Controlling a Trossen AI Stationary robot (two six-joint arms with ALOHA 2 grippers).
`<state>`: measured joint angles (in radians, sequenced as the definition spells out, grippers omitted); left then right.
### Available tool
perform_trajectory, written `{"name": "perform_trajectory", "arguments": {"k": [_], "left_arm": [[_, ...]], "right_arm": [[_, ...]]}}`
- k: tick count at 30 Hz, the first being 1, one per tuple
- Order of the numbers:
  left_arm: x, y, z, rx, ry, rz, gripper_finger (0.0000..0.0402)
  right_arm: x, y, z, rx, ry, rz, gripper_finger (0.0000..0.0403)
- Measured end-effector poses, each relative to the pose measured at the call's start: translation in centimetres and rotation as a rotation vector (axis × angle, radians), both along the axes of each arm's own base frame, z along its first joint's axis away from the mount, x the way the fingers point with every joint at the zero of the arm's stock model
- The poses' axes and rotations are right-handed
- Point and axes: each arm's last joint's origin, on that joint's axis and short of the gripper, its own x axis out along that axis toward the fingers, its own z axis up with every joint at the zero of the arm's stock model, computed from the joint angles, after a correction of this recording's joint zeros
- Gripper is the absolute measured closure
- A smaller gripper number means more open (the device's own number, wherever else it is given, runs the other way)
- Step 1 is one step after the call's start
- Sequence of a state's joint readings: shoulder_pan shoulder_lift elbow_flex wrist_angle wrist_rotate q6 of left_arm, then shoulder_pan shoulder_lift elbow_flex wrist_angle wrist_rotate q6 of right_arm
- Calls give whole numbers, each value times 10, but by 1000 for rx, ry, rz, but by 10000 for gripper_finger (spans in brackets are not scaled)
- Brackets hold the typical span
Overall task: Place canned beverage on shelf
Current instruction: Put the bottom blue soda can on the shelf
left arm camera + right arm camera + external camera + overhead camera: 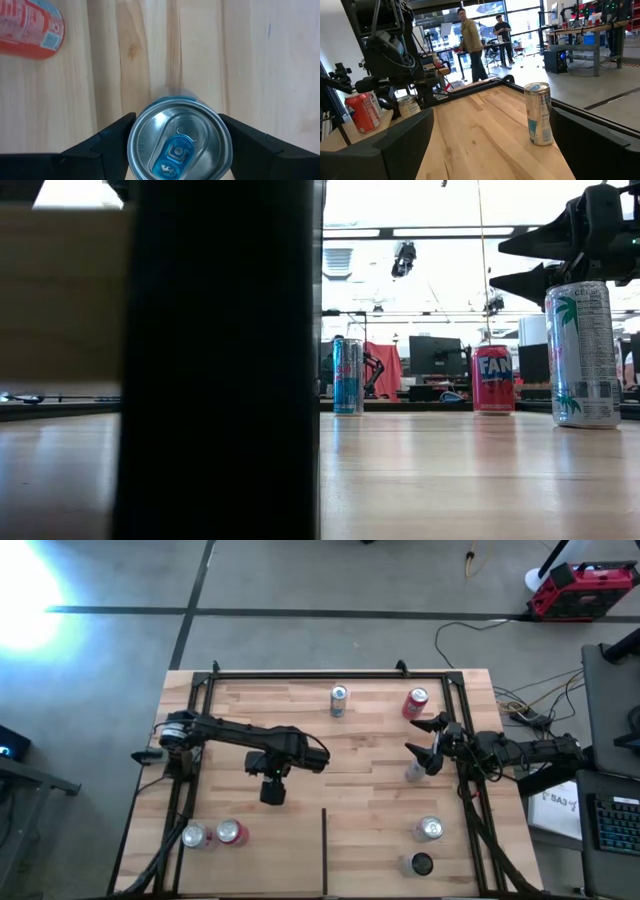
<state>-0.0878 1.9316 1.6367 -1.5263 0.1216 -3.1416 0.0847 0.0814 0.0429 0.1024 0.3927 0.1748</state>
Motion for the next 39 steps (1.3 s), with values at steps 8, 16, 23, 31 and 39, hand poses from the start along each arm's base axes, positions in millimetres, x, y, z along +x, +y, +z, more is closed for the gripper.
{"name": "perform_trajectory", "arguments": {"k": [8, 16, 23, 31, 39], "left_arm": [[2, 2, -3, 22, -3, -1, 149], [3, 1, -4, 33, -7, -7, 149], [4, -3, -5, 101, -27, -67, 139], [5, -6, -4, 113, -37, -142, 82], [9, -8, 17, 105, -79, -119, 6]], "right_arm": [[0, 0, 0, 0, 0, 0, 21], [0, 0, 0, 0, 1, 0, 21], [0, 0, 0, 0, 0, 0, 21], [0, 0, 0, 0, 1, 0, 21], [0, 0, 0, -1, 1, 0, 21]]}}
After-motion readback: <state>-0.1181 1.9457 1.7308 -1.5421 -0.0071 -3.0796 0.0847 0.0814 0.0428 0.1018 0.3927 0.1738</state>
